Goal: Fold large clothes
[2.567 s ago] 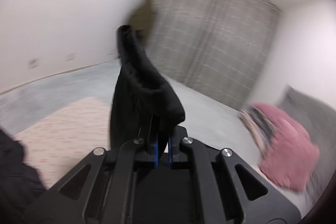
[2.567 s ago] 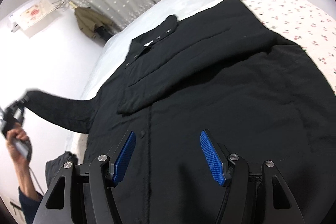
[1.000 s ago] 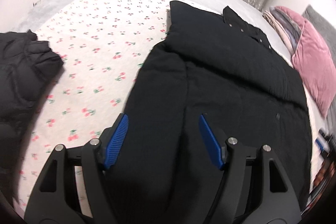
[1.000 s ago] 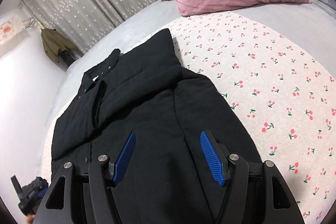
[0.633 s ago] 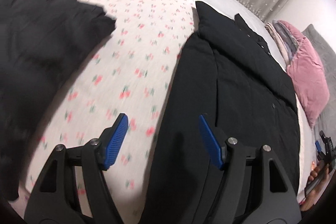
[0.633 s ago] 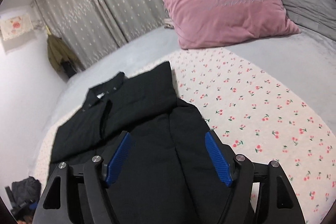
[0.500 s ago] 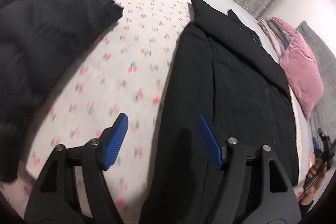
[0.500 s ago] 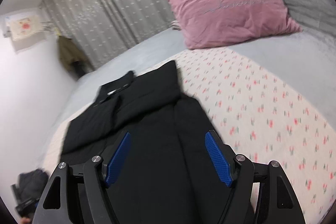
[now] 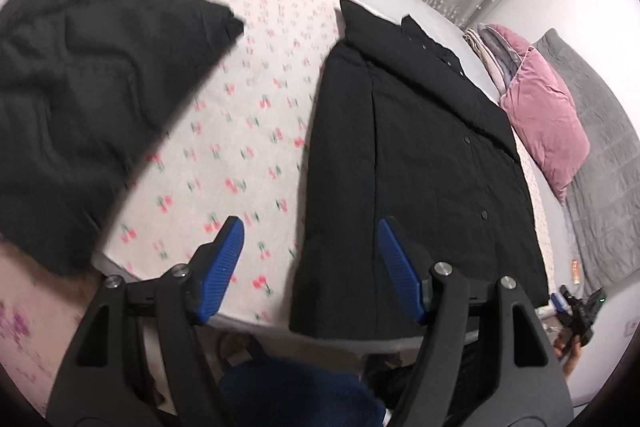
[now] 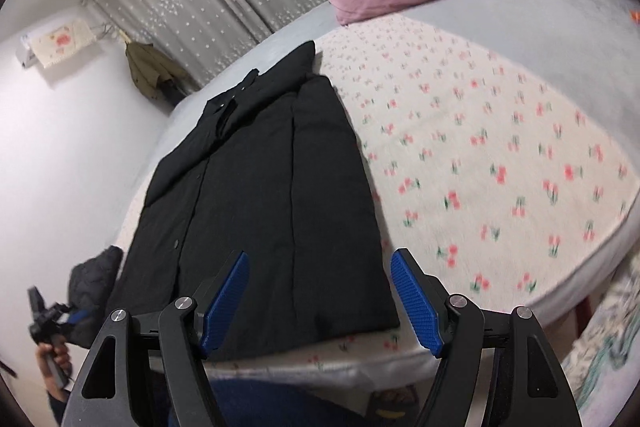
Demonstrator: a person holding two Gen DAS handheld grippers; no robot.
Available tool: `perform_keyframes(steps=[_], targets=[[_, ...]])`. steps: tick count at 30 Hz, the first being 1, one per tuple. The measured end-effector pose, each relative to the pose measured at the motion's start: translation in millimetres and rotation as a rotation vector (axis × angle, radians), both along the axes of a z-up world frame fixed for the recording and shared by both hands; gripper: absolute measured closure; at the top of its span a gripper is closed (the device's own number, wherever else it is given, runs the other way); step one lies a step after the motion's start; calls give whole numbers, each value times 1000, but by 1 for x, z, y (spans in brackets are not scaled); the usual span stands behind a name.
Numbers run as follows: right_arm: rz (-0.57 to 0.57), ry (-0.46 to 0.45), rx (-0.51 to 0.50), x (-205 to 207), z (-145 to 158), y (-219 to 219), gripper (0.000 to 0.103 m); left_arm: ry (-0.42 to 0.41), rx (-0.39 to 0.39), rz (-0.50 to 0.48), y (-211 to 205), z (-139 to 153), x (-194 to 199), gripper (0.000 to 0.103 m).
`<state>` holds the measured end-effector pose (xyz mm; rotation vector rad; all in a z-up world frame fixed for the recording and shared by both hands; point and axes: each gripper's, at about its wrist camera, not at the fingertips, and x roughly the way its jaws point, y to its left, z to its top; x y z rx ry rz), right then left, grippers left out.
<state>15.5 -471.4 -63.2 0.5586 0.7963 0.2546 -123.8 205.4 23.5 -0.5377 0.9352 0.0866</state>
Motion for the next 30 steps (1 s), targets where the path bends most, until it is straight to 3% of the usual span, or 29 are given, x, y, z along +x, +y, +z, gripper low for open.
perform_keyframes(steps=[6, 11, 14, 18, 24, 26, 30], targets=[[-29, 15, 115, 1, -24, -12, 34, 22, -12, -84, -20, -22, 3, 33], [-5, 44, 122, 14, -41, 0, 42, 44, -23, -137, -32, -38, 12, 36], [-1, 40, 118, 18, -46, 4, 43, 83, -22, -165, -42, -52, 20, 44], [19, 21, 92, 19, -46, 6, 45, 105, 64, -174, -58, -60, 25, 56], [17, 16, 95, 20, -51, 7, 60, 119, 203, -203, -84, -60, 33, 80], [27, 5, 99, 24, -52, 11, 60, 125, 226, -213, -87, -60, 37, 80], [31, 5, 86, 28, -56, 17, 61, 145, 198, -216, -83, -65, 40, 76]])
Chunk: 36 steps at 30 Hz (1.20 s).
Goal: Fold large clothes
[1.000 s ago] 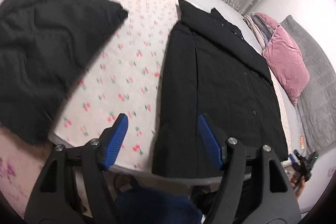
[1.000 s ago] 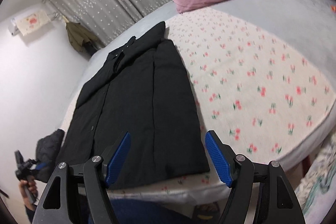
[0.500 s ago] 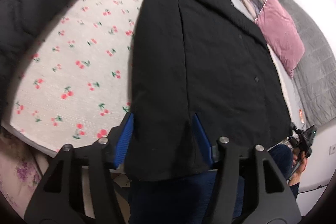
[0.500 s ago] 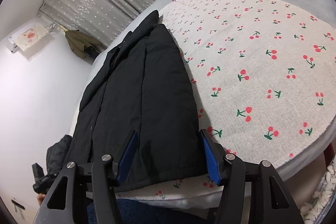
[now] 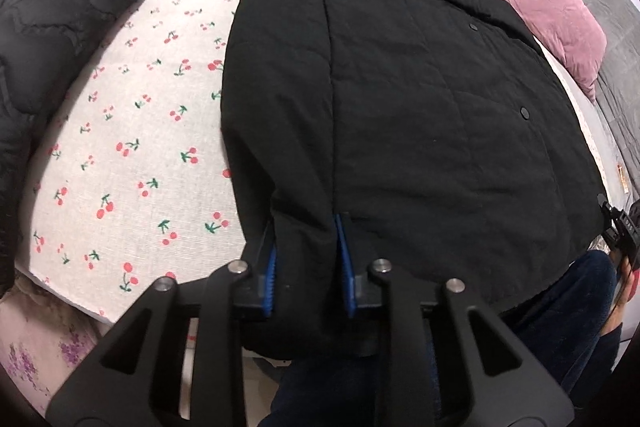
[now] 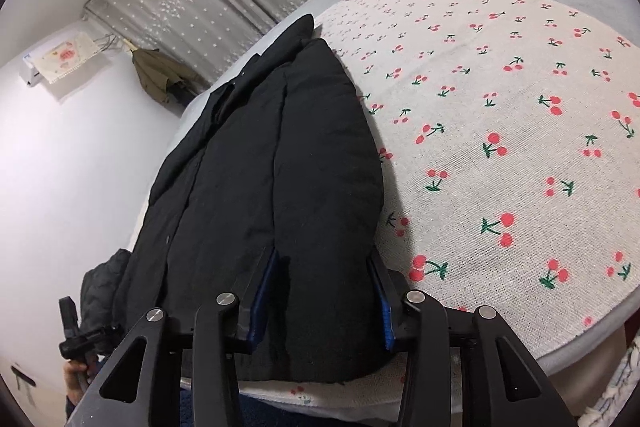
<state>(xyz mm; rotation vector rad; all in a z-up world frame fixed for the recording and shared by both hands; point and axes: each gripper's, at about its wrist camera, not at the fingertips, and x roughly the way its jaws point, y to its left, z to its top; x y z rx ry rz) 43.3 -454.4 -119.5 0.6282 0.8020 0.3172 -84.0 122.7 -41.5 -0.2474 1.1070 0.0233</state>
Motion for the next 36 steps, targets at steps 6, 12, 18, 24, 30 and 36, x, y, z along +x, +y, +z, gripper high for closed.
perform_keyframes(steps=[6, 12, 18, 24, 30, 36], targets=[[-31, -8, 57, -8, 10, -3, 91, -17, 68, 12, -13, 12, 1, 94], [-53, -103, 92, -20, 56, 3, 93, -87, 149, 40, -22, 40, -6, 95], [-36, -168, 63, -27, 99, 17, 94, -175, 189, 73, -27, 71, -21, 96], [-29, -234, 68, -44, 128, 23, 95, -240, 133, 81, -18, 96, -42, 96], [-48, -288, 112, -67, 149, 12, 95, -277, 101, 83, -21, 119, -69, 97], [-50, -447, 150, -122, 209, 0, 95, -491, 28, 45, -17, 206, -139, 97]])
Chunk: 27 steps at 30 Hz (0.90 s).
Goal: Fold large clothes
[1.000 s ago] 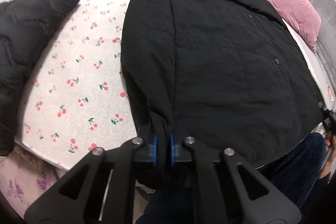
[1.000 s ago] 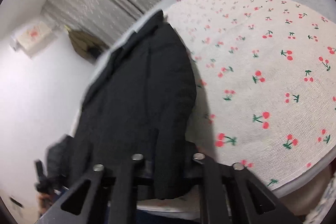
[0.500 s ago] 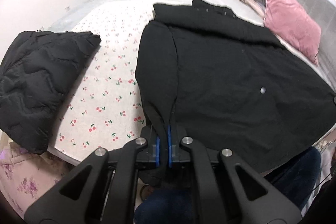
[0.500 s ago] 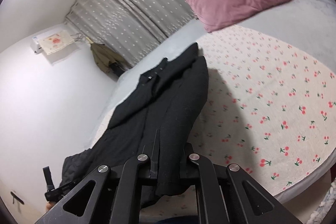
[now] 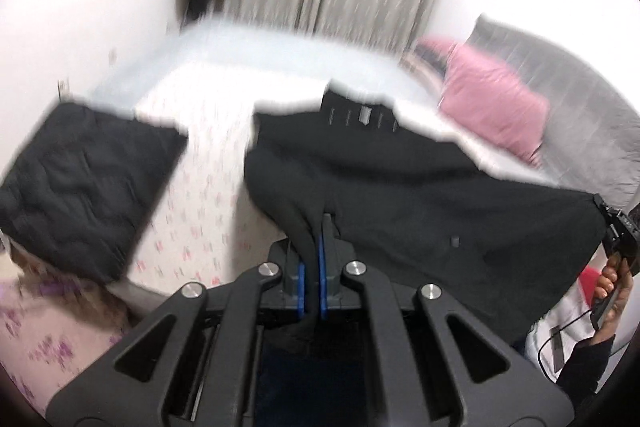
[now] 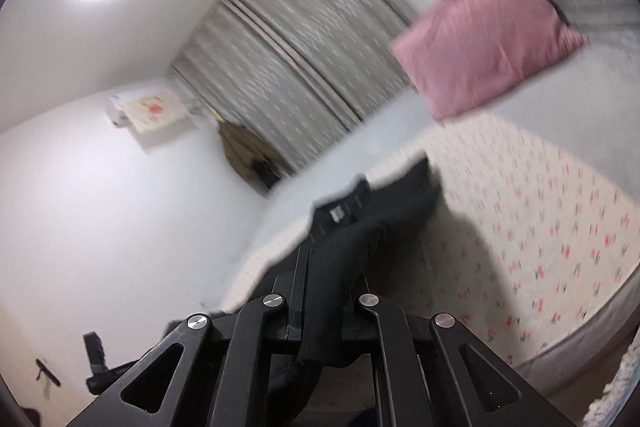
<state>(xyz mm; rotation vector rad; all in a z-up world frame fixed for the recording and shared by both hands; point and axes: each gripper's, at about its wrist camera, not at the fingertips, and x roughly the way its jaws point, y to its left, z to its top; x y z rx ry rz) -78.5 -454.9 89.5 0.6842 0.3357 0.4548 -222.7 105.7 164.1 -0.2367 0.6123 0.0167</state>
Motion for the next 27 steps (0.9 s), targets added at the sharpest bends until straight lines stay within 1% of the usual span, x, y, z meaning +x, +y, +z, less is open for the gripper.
perform_keyframes(steps=[2, 4, 5, 7, 9, 10, 12, 13, 15, 16, 17, 18, 19, 20, 21, 22, 23, 24, 25, 26, 27], targets=[[-7, -64, 12, -15, 21, -5, 95, -73, 14, 14, 4, 27, -10, 97], [-15, -115, 3, -21, 42, -7, 95, -105, 31, 48, 13, 39, -2, 97], [-16, -127, -9, -18, 48, -5, 95, -103, 27, 60, 18, 39, 6, 97], [-22, -99, -20, 1, 53, -3, 95, -79, -13, 77, 33, 34, 31, 97], [-28, -51, -16, 31, 46, 0, 95, -54, -44, 101, 46, 25, 58, 96], [-29, -38, -13, 41, 43, 2, 95, -39, -53, 118, 53, 20, 79, 97], [-29, -9, 9, 77, 38, 6, 95, -18, -68, 137, 61, 15, 106, 97], [-29, 0, 16, 89, 36, 6, 95, -6, -83, 143, 69, 14, 132, 96], [-45, 46, 38, 136, 32, 10, 94, 21, -106, 152, 77, 9, 168, 96], [-55, 72, 39, 156, 30, 11, 94, 52, -105, 154, 83, 3, 201, 94], [-70, 115, 37, 185, 27, 13, 93, 72, -117, 162, 82, -1, 218, 93], [-79, 148, 26, 211, 23, 15, 91, 103, -147, 188, 87, -11, 249, 92], [-85, 186, 14, 242, 15, 20, 90, 121, -157, 194, 88, -20, 268, 87], [-88, 230, 10, 275, 3, 23, 87, 158, -173, 171, 90, -33, 293, 83], [-83, 276, 19, 299, -9, 25, 84, 205, -210, 137, 93, -49, 317, 74], [-67, 369, 52, 330, -32, 24, 81, 257, -263, 125, 100, -66, 339, 73], [-60, 462, 88, 350, -51, 21, 79, 282, -279, 137, 105, -76, 346, 73], [-62, 583, 127, 370, -74, 14, 79, 307, -279, 153, 111, -84, 352, 72], [-75, 653, 150, 378, -88, 6, 79, 330, -270, 165, 118, -91, 356, 71], [-107, 709, 142, 384, -98, -2, 79, 335, -262, 176, 125, -96, 355, 68], [-154, 736, 89, 388, -104, -12, 79, 327, -256, 182, 129, -100, 351, 56]])
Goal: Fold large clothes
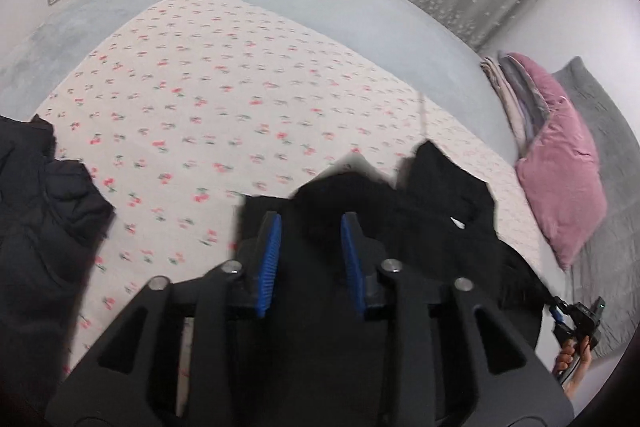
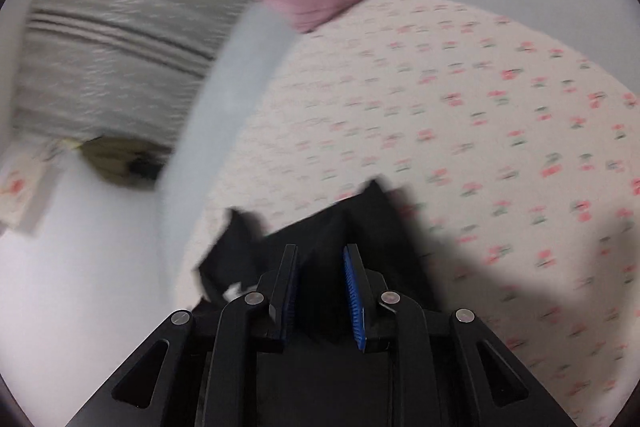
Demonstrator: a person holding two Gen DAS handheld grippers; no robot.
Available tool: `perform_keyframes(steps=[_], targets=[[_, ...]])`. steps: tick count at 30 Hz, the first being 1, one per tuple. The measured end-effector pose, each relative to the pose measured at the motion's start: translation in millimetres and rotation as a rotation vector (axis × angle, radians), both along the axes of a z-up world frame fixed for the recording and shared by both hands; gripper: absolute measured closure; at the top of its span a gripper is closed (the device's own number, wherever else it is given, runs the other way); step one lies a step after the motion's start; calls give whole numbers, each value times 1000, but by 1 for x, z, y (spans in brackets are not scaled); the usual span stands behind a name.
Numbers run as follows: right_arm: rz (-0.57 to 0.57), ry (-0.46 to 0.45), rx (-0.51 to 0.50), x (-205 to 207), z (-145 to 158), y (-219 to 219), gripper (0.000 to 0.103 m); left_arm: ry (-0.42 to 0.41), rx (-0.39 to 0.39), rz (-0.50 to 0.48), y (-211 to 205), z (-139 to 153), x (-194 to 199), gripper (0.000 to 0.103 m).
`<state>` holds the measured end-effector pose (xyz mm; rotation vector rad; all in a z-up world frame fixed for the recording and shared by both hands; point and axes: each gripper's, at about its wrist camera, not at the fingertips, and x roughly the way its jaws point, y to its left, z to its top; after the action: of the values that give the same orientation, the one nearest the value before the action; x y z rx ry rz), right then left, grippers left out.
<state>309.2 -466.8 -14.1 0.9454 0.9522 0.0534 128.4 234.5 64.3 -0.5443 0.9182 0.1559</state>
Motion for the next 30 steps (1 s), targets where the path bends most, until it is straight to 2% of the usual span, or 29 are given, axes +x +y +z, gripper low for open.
perform_keyframes(steps=[1, 2, 3, 6, 8, 11, 14, 17, 18, 19, 20, 21, 23, 25, 28, 30], targets=[[0, -1, -61, 1, 0, -5, 79, -8, 7, -1, 4, -6, -3, 41], [17, -2, -157, 3, 0, -8, 77, -2, 12, -18, 6, -15, -3, 37], [42, -7, -223, 5, -1, -11, 77, 18, 16, -42, 7, -25, 0, 35], [127, -69, -280, 8, -12, -7, 70, 83, 12, -61, 7, -50, 16, 35], [197, -87, -310, 13, -21, 4, 68, 108, -32, -66, 9, -65, 26, 35], [328, -100, -395, 27, -31, 36, 68, 98, -94, -97, 4, -75, 38, 35], [408, -128, -469, 44, -27, 59, 68, 97, -55, -137, -8, -75, 51, 35], [440, -167, -506, 59, -19, 72, 68, 59, 0, -161, -19, -74, 62, 36], [446, -176, -514, 64, -19, 76, 68, 51, 33, -175, -24, -75, 66, 52], [460, -170, -533, 68, -21, 81, 72, 60, 88, -185, -30, -75, 69, 83], [473, -159, -571, 71, -23, 88, 89, 78, 122, -190, -35, -77, 72, 91], [491, -154, -623, 74, -26, 97, 95, 81, 130, -180, -36, -76, 72, 95], [499, -178, -682, 74, -22, 106, 97, 36, 167, -161, -34, -65, 67, 96], [465, -252, -665, 67, -3, 101, 98, -46, 183, -133, -28, -43, 59, 96], [405, -356, -629, 67, 37, 93, 98, -144, 126, -73, -11, -11, 58, 97], [370, -400, -635, 78, 61, 95, 98, -181, 157, -26, -7, 9, 68, 97]])
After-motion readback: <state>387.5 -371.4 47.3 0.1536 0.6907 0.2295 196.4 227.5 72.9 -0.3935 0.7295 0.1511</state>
